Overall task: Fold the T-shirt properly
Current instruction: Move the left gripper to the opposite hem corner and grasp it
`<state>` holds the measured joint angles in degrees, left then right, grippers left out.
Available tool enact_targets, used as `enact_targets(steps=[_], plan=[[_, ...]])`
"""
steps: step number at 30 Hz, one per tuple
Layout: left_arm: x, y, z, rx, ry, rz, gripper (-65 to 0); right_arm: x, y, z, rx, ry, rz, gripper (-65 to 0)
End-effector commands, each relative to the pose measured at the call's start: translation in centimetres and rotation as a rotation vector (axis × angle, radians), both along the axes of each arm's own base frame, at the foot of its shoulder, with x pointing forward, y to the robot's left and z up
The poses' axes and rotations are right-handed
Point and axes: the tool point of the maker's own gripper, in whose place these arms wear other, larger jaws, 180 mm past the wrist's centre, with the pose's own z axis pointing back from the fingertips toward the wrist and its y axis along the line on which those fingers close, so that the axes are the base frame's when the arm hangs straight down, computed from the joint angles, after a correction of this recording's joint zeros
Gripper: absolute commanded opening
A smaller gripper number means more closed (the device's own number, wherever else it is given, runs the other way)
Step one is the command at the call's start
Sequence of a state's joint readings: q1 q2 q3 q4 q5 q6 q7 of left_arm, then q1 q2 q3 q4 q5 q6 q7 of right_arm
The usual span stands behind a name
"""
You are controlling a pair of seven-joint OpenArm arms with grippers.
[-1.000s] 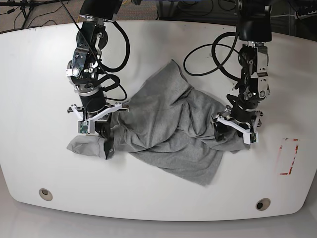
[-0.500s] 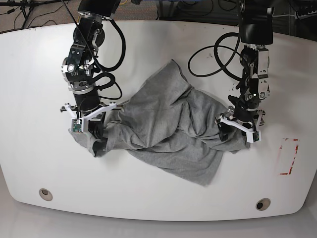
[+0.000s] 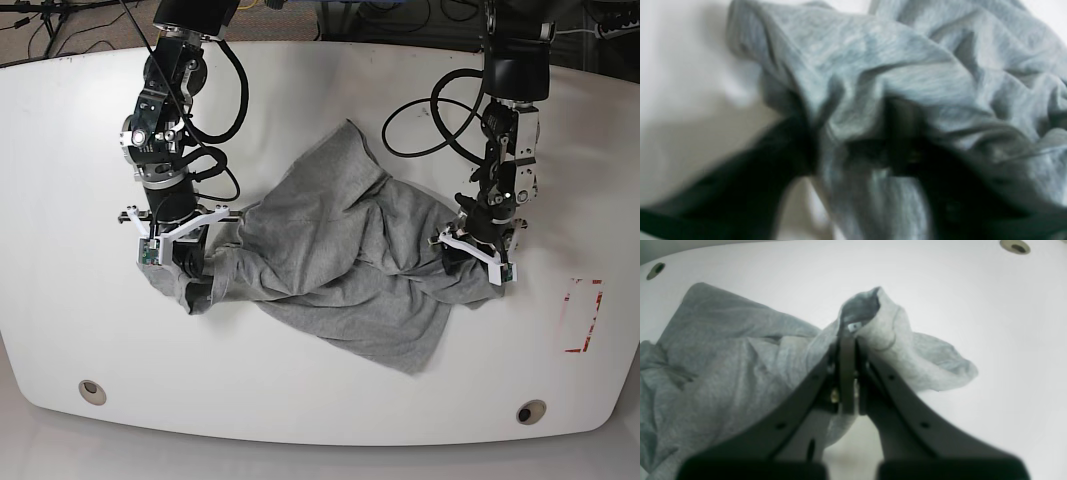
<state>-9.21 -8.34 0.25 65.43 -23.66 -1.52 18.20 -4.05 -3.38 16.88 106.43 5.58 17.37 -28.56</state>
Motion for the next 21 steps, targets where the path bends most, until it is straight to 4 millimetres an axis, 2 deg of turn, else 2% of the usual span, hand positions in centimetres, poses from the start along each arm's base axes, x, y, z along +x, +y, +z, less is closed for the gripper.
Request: enact_targets(steps=[1,8,21], plan=[[0.8,1.0,0.7,0.015,-0.003,0.012,-45.4,0.6,0.4,2.2,0.009,-0.079,0.009,-65.0],[0.4,1.1,-0.7,0.011,0.064,0.004,-56.8,0.5,0.1,2.4,-0.003,-0.086,0.0,-65.0],[0.3,1.0,-0.5,0.008,0.071,-0.002,-58.3,0.3,0.1,1.8,-0.002,-0.07,0.006,-65.0]])
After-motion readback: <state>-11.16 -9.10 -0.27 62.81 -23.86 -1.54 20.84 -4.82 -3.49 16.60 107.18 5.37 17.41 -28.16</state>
